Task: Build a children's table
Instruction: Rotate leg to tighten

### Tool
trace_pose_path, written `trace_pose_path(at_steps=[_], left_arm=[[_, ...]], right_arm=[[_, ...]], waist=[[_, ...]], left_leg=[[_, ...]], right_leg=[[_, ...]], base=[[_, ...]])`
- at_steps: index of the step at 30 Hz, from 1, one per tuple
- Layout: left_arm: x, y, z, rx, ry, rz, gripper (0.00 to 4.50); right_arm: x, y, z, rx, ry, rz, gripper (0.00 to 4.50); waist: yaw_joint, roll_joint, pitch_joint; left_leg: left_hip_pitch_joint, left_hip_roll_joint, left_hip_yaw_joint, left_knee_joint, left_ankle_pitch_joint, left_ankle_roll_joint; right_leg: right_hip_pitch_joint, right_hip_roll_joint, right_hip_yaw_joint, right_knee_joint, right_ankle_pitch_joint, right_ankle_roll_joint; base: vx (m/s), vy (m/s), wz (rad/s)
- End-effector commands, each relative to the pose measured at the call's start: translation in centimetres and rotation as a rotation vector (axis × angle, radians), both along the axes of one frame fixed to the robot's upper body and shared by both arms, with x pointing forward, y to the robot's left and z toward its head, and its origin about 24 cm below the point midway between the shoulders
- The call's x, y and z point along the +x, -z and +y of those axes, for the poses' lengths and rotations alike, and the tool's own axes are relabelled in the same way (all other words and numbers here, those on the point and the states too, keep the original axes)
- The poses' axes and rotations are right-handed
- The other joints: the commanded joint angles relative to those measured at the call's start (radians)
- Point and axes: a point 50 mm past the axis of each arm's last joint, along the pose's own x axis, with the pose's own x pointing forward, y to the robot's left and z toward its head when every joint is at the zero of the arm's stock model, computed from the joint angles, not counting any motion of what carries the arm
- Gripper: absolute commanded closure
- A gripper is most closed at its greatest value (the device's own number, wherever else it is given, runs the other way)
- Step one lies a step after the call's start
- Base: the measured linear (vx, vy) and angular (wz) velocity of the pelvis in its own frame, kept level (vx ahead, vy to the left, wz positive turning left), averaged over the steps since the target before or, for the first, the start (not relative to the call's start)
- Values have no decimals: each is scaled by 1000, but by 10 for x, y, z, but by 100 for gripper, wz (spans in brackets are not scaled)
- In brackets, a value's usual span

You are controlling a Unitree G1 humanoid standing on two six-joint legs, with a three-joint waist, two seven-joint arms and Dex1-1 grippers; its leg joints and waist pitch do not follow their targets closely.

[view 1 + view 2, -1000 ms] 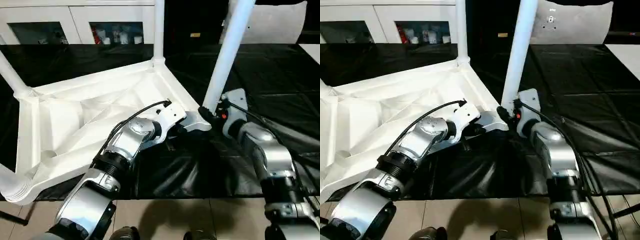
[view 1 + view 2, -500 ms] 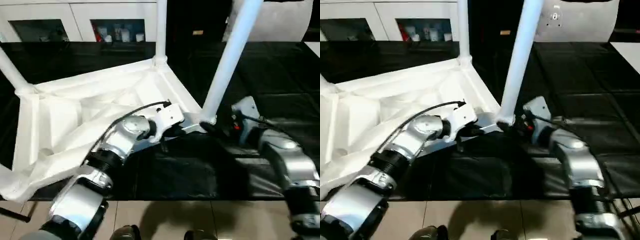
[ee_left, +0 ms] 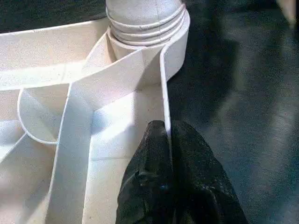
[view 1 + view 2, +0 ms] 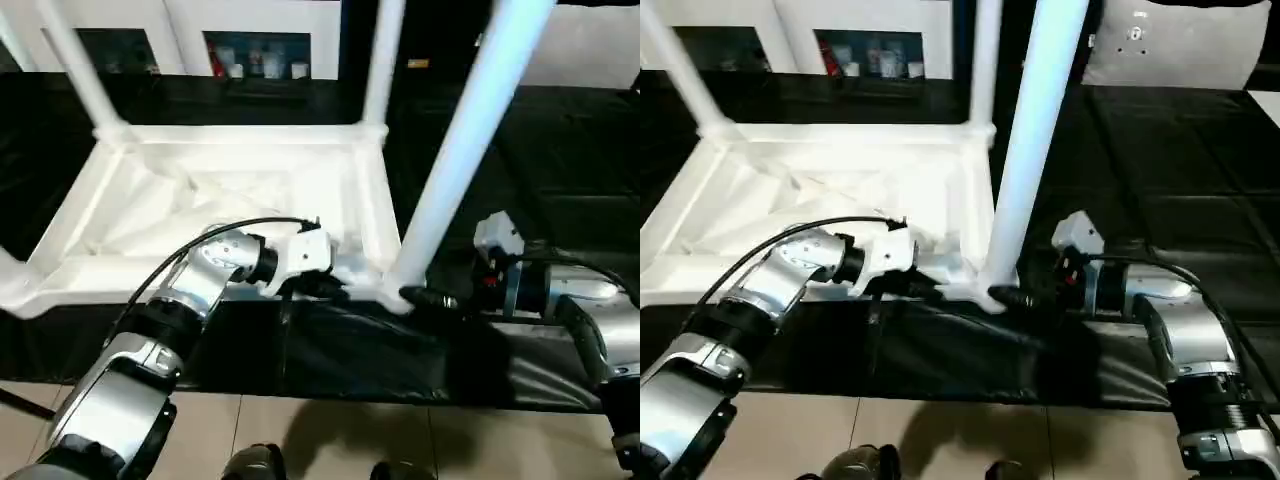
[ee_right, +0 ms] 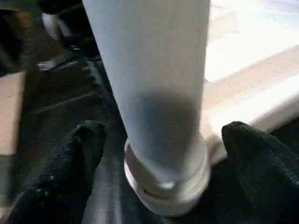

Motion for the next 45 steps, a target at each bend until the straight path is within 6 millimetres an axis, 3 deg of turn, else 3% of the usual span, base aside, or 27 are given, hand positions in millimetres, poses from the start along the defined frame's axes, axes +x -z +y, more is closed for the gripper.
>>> trace_pose_path(at_steps=[1,6,15,23,29,32,35,36,38,40,42,45], left_arm=[[-13,11,-5,58,125,45,450],[-16,11,-6,55,168,59,450],[-18,11,-3,59,179,71,450],[-18,11,-4,29,161,94,450],[-16,12,-7,-10,99,100,450],[-12,13,-15,-48,14,114,450],[-3,11,-28,-73,-123,126,450],[2,10,-40,-91,-207,128,450],[4,10,-44,-96,-234,127,450],[8,8,-59,-112,-324,122,450],[12,7,-71,-118,-410,110,450],[15,6,-77,-113,-460,89,450]], right_arm=[[-3,-2,-1,9,-45,13,56],[-6,-2,2,24,-109,42,98],[-8,1,5,27,-142,56,183],[-11,1,8,50,-160,70,231],[-15,3,18,82,-148,53,243],[-9,9,26,73,-28,75,244],[13,18,33,17,242,84,246],[24,24,37,-21,389,84,246],[27,25,38,-34,429,88,248],[40,29,41,-78,605,92,249],[48,31,45,-94,728,100,249],[53,30,49,-74,784,104,249]], waist=[[0,-14,-71],[10,-13,-72],[11,-14,-75],[11,-15,-75],[12,-14,-74],[7,-12,-66],[-3,-13,-60],[-21,-12,-50],[-32,-12,-53],[-45,-11,-53],[-52,-12,-52],[-52,-13,-55]], left_leg=[[31,77,-29,-55,-121,141],[30,75,-28,-54,-125,132],[28,73,-29,-52,-109,129],[28,73,-29,-50,-102,138],[28,73,-29,-50,-105,136],[31,73,-30,-59,-151,107],[33,70,-33,-66,-206,63],[32,63,-40,-75,-275,12],[34,64,-48,-81,-307,-22],[38,66,-46,-83,-314,-28],[42,58,-41,-78,-324,-18],[40,58,-38,-77,-287,6]], right_leg=[[50,-88,43,-59,13,-295],[49,-88,44,-60,-2,-288],[49,-88,43,-57,3,-281],[49,-87,42,-55,11,-285],[49,-87,43,-56,2,-281],[44,-85,43,-66,-89,-271],[42,-88,45,-78,-212,-250],[41,-89,42,-90,-355,-219],[43,-94,42,-97,-431,-177],[37,-88,45,-96,-361,-189],[35,-91,50,-103,-366,-193],[36,-87,52,-105,-324,-191]], base=[[0,0,0],[0,0,0],[0,0,0],[0,0,0],[0,0,0],[0,0,0],[0,0,0],[0,0,0],[0,0,0],[0,0,0],[0,0,0],[0,0,0]])
